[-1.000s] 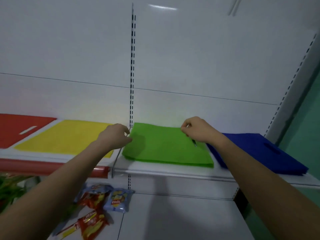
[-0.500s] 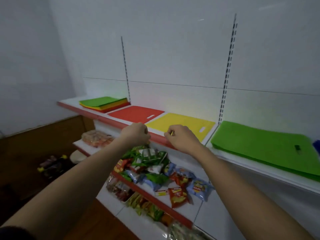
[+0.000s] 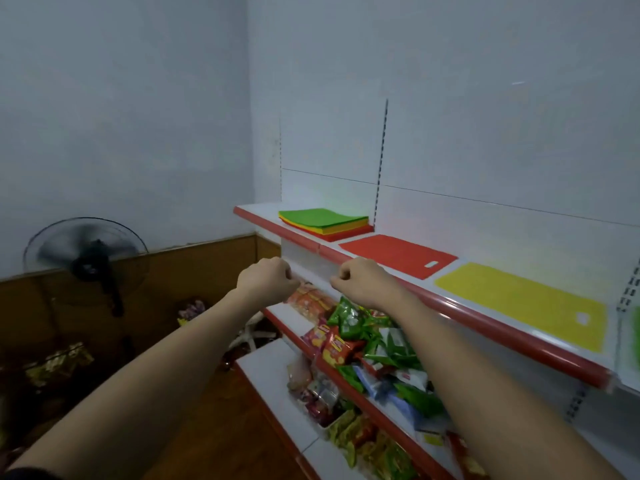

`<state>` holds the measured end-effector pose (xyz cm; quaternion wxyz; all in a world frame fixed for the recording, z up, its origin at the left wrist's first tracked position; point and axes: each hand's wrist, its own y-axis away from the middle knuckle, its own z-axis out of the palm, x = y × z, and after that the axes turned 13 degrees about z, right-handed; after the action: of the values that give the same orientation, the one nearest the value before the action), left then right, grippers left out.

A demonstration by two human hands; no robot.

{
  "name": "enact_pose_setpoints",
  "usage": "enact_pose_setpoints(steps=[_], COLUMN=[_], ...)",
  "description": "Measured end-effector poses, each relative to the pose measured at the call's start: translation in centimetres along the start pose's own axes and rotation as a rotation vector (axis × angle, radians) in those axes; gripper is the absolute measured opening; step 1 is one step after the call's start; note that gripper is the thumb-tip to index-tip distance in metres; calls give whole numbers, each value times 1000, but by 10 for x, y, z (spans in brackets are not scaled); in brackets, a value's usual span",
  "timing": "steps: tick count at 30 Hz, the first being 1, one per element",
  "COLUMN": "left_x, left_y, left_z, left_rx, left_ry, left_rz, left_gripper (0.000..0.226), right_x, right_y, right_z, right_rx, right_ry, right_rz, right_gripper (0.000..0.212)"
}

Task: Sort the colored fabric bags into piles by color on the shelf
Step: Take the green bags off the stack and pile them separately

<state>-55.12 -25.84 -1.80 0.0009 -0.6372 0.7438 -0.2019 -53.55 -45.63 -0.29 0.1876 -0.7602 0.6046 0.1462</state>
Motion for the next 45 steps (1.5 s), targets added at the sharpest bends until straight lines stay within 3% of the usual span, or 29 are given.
enact_pose_setpoints(steps=[7,15,22,28,31,36,45], left_x=[-120,-219,-280,-324,-346,-385,-464], left_y=[-15,-57,-135,-204,-236,-289,-398], left_z=[-25,-27,4,23,26,38,65], left_rx=[-12,-12,-33,-64,-32,-37,-64], left_ry=[36,54,64,50,50,44,135], left_rz=[-35,-48,-42,-79,-95,-105,33], left_gripper=[24,22,30,37,42,53,61], right_x=[-96,-154,-156,-159,-159,-157,-156], right_y=[-61,-143,-243,-343,-382,-439,-523], right_z=[60,107,140,161,170,187,216], right_rx=[-46,-93,-174,-70,12,15,65], right_ry=[-26,26,94,22,29,83,171], right_rz=[-3,-48,-42,-37,-16,39,217], right_gripper=[40,41,32,25,28,34,46])
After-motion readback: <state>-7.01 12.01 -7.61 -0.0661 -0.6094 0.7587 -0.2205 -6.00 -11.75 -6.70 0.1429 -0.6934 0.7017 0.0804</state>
